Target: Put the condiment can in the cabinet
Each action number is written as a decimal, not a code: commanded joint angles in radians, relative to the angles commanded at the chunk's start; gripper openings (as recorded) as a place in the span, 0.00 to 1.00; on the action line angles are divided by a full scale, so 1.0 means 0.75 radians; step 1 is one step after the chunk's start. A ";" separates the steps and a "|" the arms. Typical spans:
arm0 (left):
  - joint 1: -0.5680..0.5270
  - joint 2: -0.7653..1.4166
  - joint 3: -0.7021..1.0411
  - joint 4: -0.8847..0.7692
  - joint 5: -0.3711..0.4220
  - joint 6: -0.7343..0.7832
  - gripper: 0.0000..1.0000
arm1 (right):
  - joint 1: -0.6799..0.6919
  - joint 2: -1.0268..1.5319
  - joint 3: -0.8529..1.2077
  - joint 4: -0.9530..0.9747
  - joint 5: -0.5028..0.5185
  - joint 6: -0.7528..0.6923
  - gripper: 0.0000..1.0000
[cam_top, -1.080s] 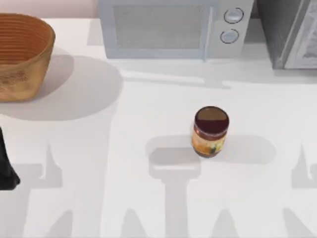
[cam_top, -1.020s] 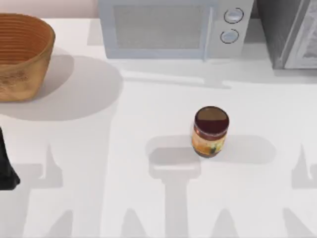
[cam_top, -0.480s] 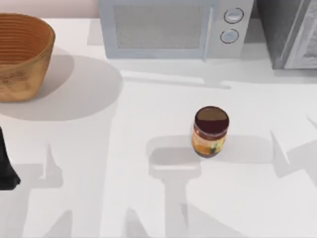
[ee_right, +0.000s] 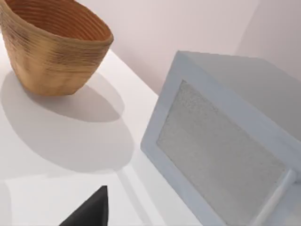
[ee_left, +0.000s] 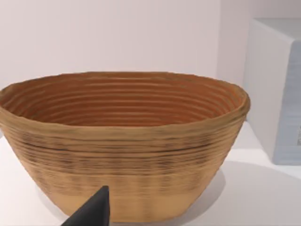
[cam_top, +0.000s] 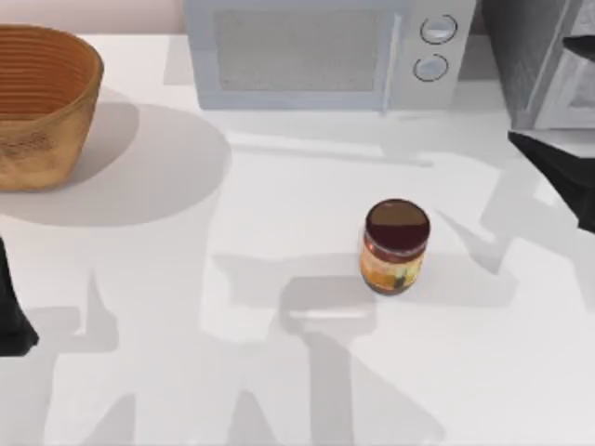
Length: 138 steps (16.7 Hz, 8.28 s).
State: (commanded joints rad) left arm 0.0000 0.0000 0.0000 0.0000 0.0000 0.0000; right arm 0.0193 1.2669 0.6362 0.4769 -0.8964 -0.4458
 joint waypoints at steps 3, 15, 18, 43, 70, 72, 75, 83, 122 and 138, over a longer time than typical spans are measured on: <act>0.000 0.000 0.000 0.000 0.000 0.000 1.00 | 0.016 0.488 0.152 0.083 -0.259 -0.141 1.00; 0.000 0.000 0.000 0.000 0.000 0.000 1.00 | 0.070 1.337 0.376 0.145 -0.709 -0.420 1.00; 0.000 0.000 0.000 0.000 0.000 0.000 1.00 | 0.062 1.334 0.370 0.143 -0.706 -0.418 1.00; 0.000 0.000 0.000 0.000 0.000 0.000 1.00 | 0.285 1.480 0.373 0.857 -0.519 0.158 0.55; 0.000 0.000 0.000 0.000 0.000 0.000 1.00 | 0.280 0.926 0.417 0.251 -0.519 0.168 0.00; 0.000 0.000 0.000 0.000 0.000 0.000 1.00 | 0.281 0.839 0.429 0.165 -0.524 0.170 0.00; 0.000 0.000 0.000 0.000 0.000 0.000 1.00 | 0.282 0.809 0.438 0.134 -0.527 0.170 0.00; 0.000 0.000 0.000 0.000 0.000 0.000 1.00 | 0.264 0.603 0.331 0.077 -0.395 0.219 0.00; 0.000 0.000 0.000 0.000 0.000 0.000 1.00 | 0.090 -0.907 0.052 -0.961 1.299 0.570 0.00; 0.000 0.000 0.000 0.000 0.000 0.000 1.00 | 0.230 0.114 1.639 -1.325 1.461 0.617 0.00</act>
State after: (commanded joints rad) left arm 0.0000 0.0000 0.0000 0.0000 0.0000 0.0000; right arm 0.1922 1.3526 1.8656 -0.5169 0.1993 0.0169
